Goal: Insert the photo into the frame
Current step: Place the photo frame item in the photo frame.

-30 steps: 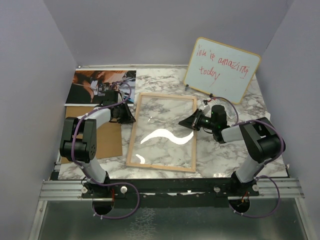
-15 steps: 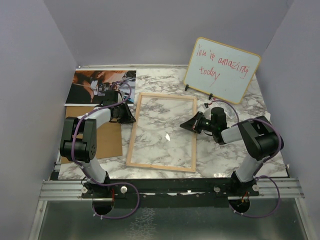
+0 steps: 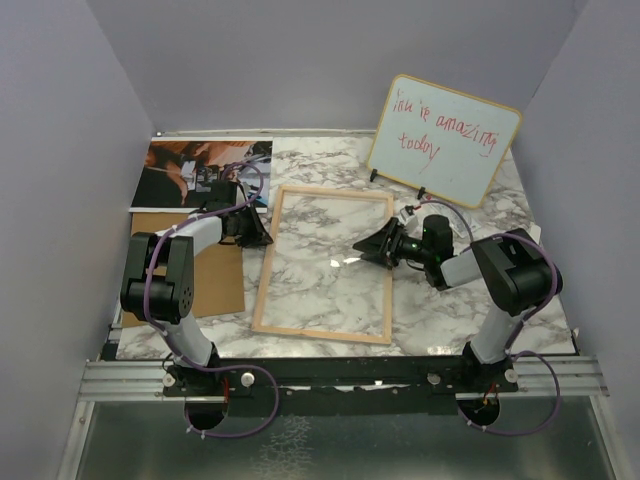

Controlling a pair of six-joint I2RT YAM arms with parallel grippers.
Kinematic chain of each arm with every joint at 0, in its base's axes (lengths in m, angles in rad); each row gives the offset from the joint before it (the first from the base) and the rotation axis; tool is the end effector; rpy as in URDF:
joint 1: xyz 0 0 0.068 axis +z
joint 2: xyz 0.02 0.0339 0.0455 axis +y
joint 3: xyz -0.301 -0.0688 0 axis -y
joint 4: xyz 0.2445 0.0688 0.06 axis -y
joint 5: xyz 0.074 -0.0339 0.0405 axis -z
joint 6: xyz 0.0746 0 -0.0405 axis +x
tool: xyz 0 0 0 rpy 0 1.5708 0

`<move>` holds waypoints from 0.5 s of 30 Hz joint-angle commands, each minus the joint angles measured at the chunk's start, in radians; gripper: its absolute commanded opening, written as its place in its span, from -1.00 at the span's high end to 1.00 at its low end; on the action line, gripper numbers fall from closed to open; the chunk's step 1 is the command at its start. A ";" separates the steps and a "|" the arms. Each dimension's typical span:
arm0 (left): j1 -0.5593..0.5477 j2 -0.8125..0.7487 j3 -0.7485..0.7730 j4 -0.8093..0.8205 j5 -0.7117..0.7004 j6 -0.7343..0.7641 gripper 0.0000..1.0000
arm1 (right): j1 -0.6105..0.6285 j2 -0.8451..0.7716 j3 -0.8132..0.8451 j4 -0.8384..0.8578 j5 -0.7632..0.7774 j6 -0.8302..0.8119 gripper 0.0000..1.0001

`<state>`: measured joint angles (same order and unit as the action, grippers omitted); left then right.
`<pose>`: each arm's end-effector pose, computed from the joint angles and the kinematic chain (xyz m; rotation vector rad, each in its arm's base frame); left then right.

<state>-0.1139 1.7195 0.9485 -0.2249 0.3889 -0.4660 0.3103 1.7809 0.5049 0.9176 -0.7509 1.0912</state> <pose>0.3540 -0.0690 0.1638 -0.3076 2.5974 -0.7135 0.3002 0.1497 0.1463 0.2718 2.1860 1.5900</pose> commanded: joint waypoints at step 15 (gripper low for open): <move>-0.014 0.019 -0.099 -0.005 -0.062 -0.029 0.74 | 0.012 -0.024 -0.009 0.037 -0.146 0.104 0.98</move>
<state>-0.1143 1.7069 0.9173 -0.1783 0.3901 -0.4900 0.3141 1.7813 0.4892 0.9314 -0.8478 1.1355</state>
